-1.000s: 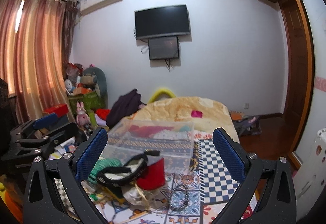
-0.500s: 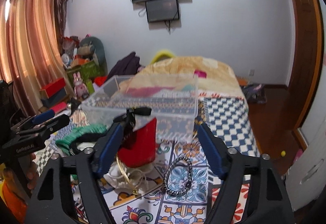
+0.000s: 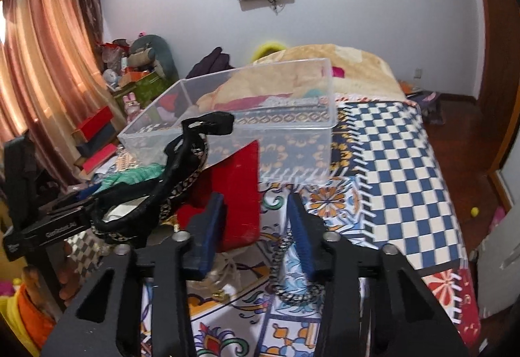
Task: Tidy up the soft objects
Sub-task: 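Grasp the green knit glove with left tool while right tool grasps red pouch, then lower green glove into clear box with left tool while right tool drops red pouch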
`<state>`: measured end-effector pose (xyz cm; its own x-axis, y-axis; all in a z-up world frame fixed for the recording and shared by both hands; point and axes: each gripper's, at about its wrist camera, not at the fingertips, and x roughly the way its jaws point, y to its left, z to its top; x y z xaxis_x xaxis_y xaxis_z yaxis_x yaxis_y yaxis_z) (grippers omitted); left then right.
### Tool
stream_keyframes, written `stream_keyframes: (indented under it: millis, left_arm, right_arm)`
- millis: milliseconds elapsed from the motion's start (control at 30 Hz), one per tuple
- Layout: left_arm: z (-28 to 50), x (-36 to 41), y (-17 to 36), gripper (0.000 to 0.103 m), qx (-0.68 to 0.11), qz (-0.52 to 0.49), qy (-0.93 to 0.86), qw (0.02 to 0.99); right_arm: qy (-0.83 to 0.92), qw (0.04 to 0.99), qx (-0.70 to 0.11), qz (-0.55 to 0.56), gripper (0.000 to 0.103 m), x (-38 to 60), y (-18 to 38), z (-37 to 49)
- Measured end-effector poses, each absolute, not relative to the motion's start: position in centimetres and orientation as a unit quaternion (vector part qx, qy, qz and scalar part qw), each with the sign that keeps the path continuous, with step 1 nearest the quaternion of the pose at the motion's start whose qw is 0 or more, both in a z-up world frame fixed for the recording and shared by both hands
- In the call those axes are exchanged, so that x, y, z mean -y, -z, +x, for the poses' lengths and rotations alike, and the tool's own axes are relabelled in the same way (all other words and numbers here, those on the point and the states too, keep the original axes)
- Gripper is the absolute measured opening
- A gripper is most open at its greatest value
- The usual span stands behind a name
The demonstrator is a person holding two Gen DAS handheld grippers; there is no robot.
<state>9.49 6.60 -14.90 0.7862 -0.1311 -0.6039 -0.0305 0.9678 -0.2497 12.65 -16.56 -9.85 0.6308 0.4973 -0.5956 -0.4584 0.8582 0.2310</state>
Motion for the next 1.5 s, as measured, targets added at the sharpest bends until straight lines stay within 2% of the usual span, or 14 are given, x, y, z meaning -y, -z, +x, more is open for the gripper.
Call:
stream_keyframes:
  millis: [67, 267, 667, 1067, 1500]
  left_arm:
    - [9.6, -6.5, 15.1, 0.046, -0.33, -0.126, 0.036, 0.935]
    - [9.0, -5.6, 14.6, 0.031, -0.317, -0.104, 0.038, 0.942]
    - [6.8, -5.4, 10.6, 0.03, -0.26, -0.095, 0.048, 0.96]
    - [7.4, -6.0, 7.9, 0.03, -0.238, -0.092, 0.046, 0.966]
    - [12.3, -5.9, 5.0, 0.03, -0.243, -0.076, 0.056, 0.965]
  right_arm:
    - [-0.273, 0.9, -0.338, 0.034, 0.018, 16.6, 9.7, 12.4]
    - [-0.278, 0.907, -0.315, 0.031, 0.009, 15.8, 9.2, 12.0]
    - [-0.265, 0.93, -0.251, 0.033, 0.005, 16.7, 6.2, 10.8]
    - [-0.263, 0.944, -0.199, 0.006, 0.005, 15.7, 2.5, 11.5]
    - [-0.259, 0.952, -0.163, -0.021, 0.005, 14.0, -0.5, 14.8]
